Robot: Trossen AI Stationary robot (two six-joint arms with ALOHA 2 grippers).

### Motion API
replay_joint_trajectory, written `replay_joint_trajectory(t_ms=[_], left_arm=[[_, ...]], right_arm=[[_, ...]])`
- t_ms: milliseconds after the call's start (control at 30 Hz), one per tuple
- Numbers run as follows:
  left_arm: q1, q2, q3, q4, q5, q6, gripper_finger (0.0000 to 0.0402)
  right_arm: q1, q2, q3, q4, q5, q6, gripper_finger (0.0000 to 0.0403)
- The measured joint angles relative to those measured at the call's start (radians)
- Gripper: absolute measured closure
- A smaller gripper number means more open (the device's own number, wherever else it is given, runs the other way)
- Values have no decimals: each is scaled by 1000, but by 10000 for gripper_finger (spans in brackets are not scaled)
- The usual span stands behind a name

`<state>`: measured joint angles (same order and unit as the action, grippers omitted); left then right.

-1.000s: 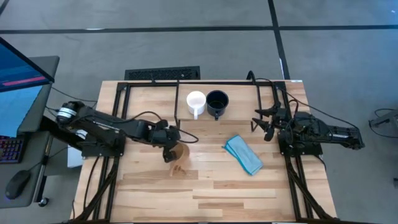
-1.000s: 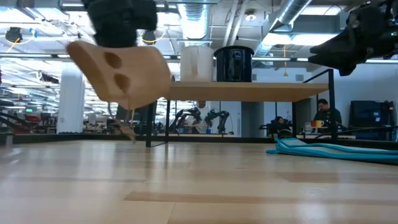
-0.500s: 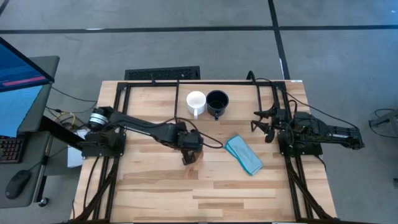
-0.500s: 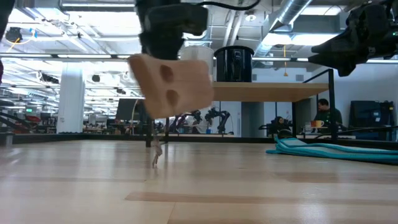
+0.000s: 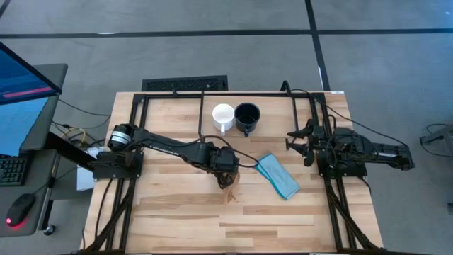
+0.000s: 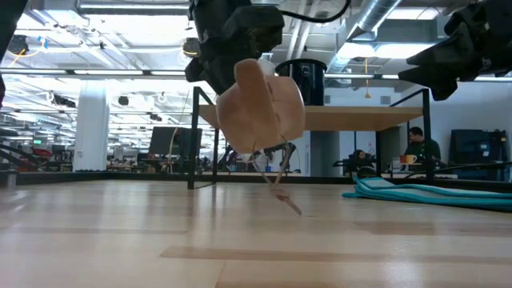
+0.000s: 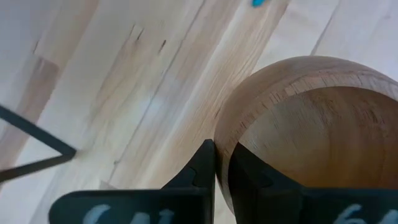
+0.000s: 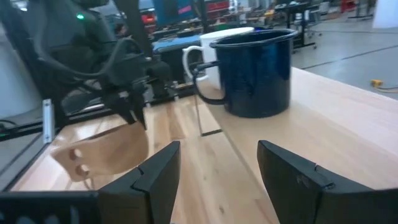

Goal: Stack small to large cups/mugs on shelf
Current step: Put the brown wooden mug on the shelf

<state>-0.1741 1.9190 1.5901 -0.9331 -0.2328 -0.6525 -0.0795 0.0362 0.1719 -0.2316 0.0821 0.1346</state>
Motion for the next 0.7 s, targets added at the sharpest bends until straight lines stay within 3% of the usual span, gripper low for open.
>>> replay_joint_trajectory(t_ms=[700], left_arm=[[-11, 135, -10, 73, 96, -69, 388]], right_arm=[[0, 2, 0, -1, -34, 24, 168]])
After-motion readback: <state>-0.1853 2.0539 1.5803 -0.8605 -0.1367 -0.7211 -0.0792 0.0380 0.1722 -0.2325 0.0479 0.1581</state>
